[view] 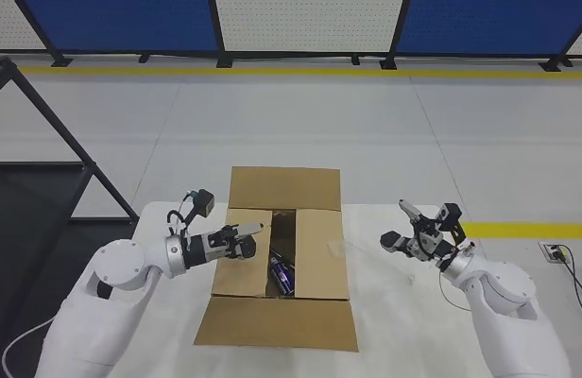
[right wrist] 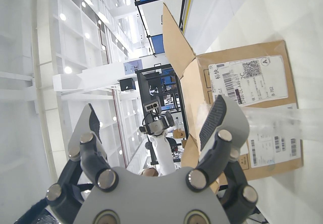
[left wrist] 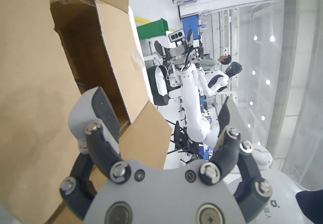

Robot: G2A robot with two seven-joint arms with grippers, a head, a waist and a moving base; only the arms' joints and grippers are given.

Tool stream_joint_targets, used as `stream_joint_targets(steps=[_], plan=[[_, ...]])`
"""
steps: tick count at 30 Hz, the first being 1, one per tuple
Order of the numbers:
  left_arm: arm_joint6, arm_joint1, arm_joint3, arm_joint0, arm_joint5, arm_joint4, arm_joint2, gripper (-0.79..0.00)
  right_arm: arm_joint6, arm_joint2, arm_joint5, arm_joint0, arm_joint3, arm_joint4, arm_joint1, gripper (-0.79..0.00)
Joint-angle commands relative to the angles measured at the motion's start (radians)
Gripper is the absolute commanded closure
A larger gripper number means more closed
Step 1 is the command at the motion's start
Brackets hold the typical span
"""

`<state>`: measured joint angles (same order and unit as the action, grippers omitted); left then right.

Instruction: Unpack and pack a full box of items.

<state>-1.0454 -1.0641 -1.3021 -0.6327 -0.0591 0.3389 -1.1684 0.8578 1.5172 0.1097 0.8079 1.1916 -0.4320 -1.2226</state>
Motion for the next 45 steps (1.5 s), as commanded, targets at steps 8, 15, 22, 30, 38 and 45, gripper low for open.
stream_joint_targets(steps=[8,15,22,30,38,45], plan=[[-0.019,-0.004,0.035,0.030,0.010,-0.002,0.019,-0.785,-0.031,0.012,-0.012,0.022,0.013,0.012,0.005,-0.785],[-0.004,-0.011,0.014,0.024,0.030,-0.016,0.054,-0.785,-0.038,0.010,-0.014,0.030,0.023,0.008,0.005,-0.785],[0.031,-0.049,0.074,0.111,0.048,-0.031,0.171,-0.785,0.041,0.027,0.022,0.054,0.039,0.100,0.030,-0.785],[0.023,-0.102,0.201,0.207,0.064,-0.034,0.295,-0.785,0.052,0.081,-0.001,0.096,0.028,0.051,0.046,-0.785],[0.030,-0.160,0.308,0.281,0.037,-0.003,0.388,-0.785,0.059,0.097,-0.018,0.119,0.041,0.032,0.057,-0.785],[-0.013,-0.180,0.341,0.309,-0.034,0.059,0.380,-0.785,0.101,0.100,-0.035,0.129,0.047,0.006,0.066,-0.785]])
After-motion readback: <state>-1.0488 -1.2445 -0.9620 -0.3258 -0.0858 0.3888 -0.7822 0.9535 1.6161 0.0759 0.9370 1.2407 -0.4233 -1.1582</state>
